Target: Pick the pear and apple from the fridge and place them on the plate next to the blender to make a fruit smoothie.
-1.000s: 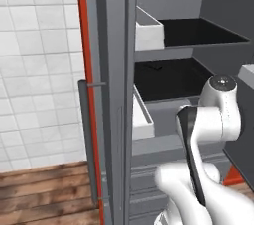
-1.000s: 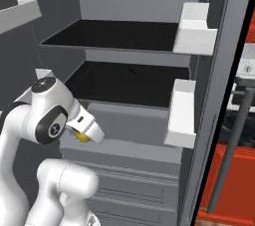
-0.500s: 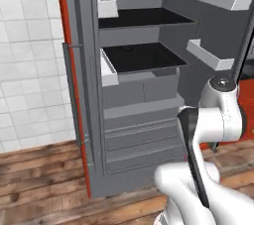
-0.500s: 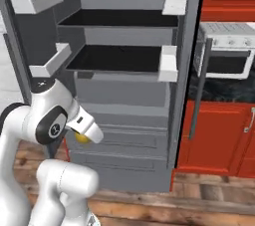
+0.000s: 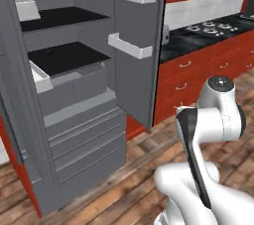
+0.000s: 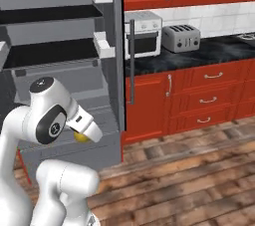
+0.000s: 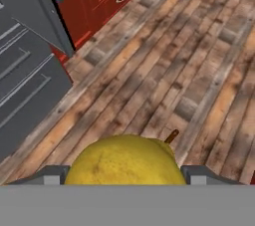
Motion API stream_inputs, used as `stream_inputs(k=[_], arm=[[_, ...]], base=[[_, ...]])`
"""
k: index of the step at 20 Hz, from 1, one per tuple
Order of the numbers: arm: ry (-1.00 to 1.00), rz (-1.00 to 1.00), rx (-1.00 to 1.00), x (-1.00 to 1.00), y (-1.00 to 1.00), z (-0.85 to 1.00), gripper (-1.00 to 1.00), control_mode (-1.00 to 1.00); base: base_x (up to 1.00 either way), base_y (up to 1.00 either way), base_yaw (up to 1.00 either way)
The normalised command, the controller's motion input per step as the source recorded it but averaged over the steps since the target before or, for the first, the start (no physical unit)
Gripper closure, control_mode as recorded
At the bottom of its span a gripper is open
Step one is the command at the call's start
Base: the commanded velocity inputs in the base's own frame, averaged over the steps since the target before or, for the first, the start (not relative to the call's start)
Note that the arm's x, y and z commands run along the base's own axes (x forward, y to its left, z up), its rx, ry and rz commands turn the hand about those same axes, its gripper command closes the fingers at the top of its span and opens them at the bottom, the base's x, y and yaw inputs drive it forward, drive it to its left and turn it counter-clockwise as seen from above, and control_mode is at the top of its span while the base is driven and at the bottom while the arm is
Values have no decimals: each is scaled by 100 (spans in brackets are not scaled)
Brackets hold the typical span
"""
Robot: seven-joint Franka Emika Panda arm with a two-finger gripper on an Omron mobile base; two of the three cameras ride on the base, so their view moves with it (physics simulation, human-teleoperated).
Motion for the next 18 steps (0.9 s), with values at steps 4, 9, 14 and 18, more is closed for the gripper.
stream_inputs(k=[4,9,14,18], arm=[[0,0,0,0,0,0,100,100],[0,0,0,0,0,0,100,100],[0,0,0,0,0,0,100,100],[0,0,0,0,0,0,100,100]], base=[[12,0,-65],[41,0,-64],[61,-4,-58],[69,-1,-57]])
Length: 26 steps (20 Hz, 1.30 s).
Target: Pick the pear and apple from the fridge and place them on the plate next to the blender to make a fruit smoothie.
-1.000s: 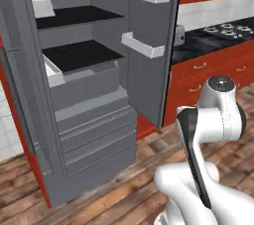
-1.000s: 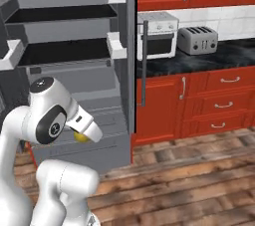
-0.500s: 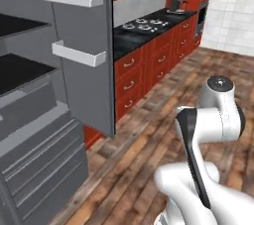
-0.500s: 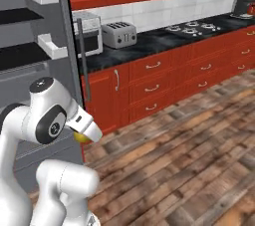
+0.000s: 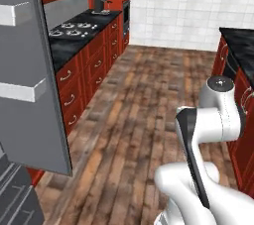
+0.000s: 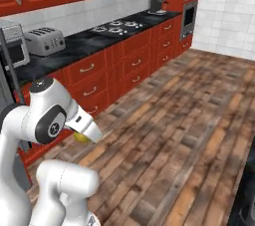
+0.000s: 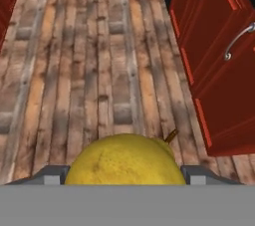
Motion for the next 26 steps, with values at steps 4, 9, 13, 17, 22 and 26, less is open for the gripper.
stream_inputs(k=[4,9,13,17,22,26], arm=[[0,0,0,0,0,0,100,100],[0,0,0,0,0,0,100,100],[0,0,0,0,0,0,100,100],[0,0,0,0,0,0,100,100],[0,0,0,0,0,0,100,100],[0,0,0,0,0,0,100,100]], base=[[74,0,-56],[77,0,-55],[57,0,-61],[38,8,-70],[31,17,-72],[38,40,-71]])
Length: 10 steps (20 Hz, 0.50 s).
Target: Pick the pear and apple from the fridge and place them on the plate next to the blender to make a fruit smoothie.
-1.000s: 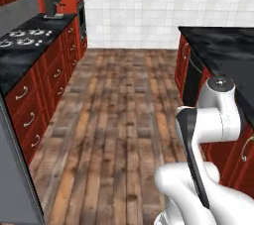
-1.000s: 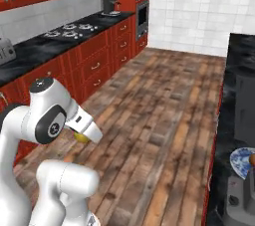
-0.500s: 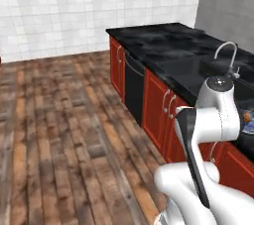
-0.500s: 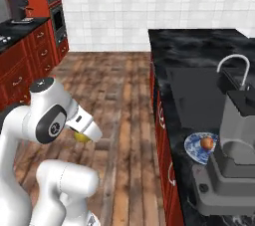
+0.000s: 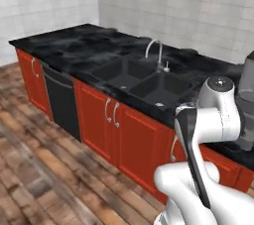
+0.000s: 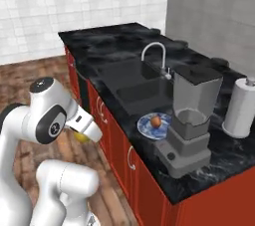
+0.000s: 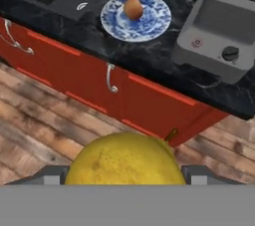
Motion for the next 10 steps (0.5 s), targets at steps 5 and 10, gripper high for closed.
stream_inputs(k=[5,10], arm=[[0,0,0,0,0,0,100,100],[0,0,0,0,0,0,100,100]], base=[[52,49,-69],[61,52,-63]])
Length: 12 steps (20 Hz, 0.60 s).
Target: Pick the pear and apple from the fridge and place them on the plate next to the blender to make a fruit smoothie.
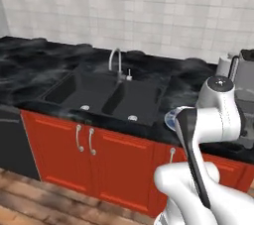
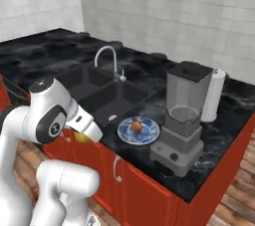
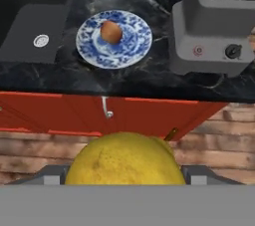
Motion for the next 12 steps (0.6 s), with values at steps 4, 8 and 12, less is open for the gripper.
stream_inputs(k=[4,8,12], arm=[[0,0,0,0,0,0,100,100],[0,0,0,0,0,0,100,100],[0,0,0,0,0,0,100,100]], base=[[22,31,-61],[19,28,-61],[18,50,-54]])
